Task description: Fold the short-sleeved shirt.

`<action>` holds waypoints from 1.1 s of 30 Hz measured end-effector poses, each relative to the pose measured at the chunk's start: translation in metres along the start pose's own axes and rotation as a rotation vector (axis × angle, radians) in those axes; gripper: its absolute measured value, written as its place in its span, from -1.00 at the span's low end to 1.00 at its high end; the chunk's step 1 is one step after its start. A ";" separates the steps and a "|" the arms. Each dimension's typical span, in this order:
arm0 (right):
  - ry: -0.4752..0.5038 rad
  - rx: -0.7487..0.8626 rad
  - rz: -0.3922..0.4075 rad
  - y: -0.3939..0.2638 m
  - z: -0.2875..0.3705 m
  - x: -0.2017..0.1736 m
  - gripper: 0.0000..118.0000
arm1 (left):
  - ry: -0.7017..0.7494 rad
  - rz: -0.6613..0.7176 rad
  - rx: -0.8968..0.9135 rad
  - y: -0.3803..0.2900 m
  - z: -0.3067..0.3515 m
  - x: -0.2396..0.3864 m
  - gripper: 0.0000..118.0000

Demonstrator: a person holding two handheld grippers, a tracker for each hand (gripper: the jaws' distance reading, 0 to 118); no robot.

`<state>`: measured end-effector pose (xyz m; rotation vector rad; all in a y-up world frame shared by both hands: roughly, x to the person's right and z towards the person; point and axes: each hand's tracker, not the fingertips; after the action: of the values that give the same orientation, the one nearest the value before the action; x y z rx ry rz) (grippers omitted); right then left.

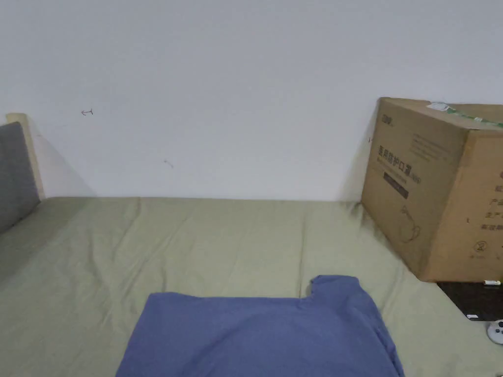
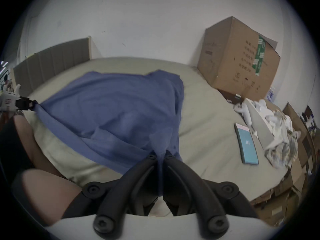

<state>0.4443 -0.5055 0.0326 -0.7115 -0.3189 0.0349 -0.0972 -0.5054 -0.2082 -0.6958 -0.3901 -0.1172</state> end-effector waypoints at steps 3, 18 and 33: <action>0.006 -0.066 -0.124 -0.013 -0.008 0.004 0.67 | 0.004 0.085 -0.026 -0.006 0.006 -0.006 0.72; 0.003 0.172 -0.384 -0.036 0.161 -0.009 -1.00 | 0.059 0.208 0.154 -0.052 0.144 -0.020 -0.96; 0.048 0.092 -0.236 0.010 0.121 -0.031 -1.00 | 0.018 0.059 -0.044 0.021 -0.020 -0.016 0.07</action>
<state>0.3793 -0.4255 0.1038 -0.5788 -0.3515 -0.1901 -0.1013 -0.5027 -0.2411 -0.7482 -0.3507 -0.0760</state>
